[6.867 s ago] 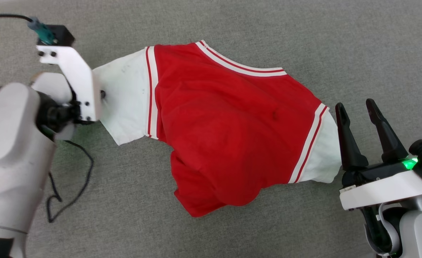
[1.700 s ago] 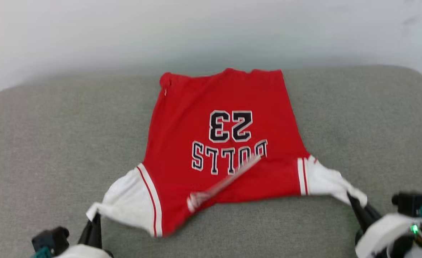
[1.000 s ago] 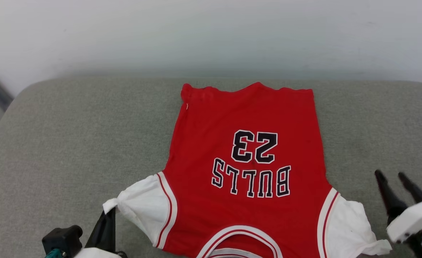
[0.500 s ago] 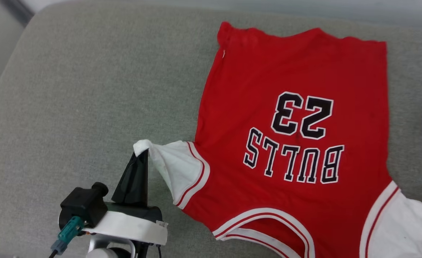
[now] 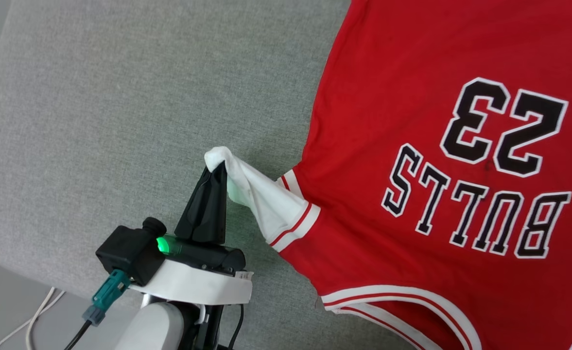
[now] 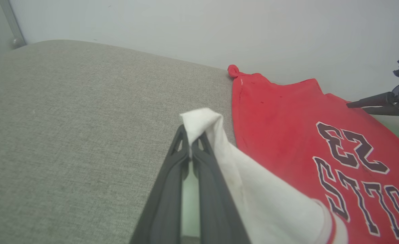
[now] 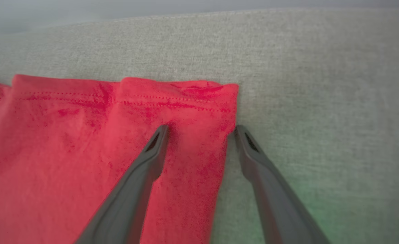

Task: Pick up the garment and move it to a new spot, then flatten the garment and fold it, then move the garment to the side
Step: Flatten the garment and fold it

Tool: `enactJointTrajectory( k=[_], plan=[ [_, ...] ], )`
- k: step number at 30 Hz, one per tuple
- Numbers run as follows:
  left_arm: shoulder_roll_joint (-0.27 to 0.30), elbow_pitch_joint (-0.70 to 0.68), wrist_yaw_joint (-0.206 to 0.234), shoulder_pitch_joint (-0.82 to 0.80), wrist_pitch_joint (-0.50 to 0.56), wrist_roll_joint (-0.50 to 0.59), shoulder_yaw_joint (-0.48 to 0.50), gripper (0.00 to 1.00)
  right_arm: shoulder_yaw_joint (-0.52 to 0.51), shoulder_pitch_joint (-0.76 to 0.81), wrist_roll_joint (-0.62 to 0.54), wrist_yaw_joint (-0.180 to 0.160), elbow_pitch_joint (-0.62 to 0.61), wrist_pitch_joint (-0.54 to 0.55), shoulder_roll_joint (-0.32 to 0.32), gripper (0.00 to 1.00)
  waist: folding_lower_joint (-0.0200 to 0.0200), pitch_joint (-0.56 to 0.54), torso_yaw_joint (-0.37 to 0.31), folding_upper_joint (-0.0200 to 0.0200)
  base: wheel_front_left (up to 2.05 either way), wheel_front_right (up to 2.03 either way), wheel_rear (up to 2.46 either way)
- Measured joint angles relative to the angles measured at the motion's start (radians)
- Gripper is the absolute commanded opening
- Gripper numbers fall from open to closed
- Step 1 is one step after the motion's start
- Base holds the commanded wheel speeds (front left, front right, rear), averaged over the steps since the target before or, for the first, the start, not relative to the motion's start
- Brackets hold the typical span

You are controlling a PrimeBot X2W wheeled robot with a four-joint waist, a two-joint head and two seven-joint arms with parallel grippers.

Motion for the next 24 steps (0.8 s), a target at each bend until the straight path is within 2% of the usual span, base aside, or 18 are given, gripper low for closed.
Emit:
enactJointTrajectory(
  k=[5, 6, 7, 8, 16, 24],
  plan=[
    [-0.007, 0.017, -0.012, -0.015, -0.010, 0.000, 0.002, 0.00, -0.033, -0.043, -0.018, 0.000, 0.041, 0.062, 0.003, 1.00, -0.0002, 0.043, 0.028, 0.0000, 0.00, 0.00, 0.00],
    [-0.009, 0.022, -0.013, -0.017, -0.012, 0.000, 0.003, 0.00, -0.046, -0.049, -0.019, 0.001, 0.050, 0.078, 0.003, 0.89, -0.0002, 0.045, 0.030, 0.0000, 0.00, 0.00, 0.00],
    [-0.010, 0.025, -0.015, -0.021, -0.013, 0.000, 0.004, 0.00, -0.051, -0.055, -0.025, 0.001, 0.057, 0.091, 0.003, 0.17, -0.0002, 0.044, 0.031, 0.0000, 0.00, 0.00, 0.00],
    [-0.011, 0.029, -0.017, -0.024, -0.013, 0.000, 0.005, 0.00, -0.058, -0.058, -0.035, 0.001, 0.065, 0.100, 0.004, 0.00, -0.0002, 0.042, 0.030, 0.0000, 0.00, 0.00, 0.00],
    [-0.016, 0.071, -0.022, -0.025, -0.019, -0.001, 0.012, 0.00, -0.042, -0.026, -0.081, 0.001, 0.075, 0.106, 0.012, 0.00, -0.0001, -0.015, 0.021, 0.0000, 0.00, 0.00, 0.00],
    [0.015, 0.128, -0.002, 0.035, -0.011, -0.016, 0.047, 0.00, 0.109, 0.066, -0.086, 0.000, -0.037, 0.113, -0.035, 0.00, -0.0002, -0.143, -0.023, 0.0000, 0.00, 0.00, 0.00]
  ],
)
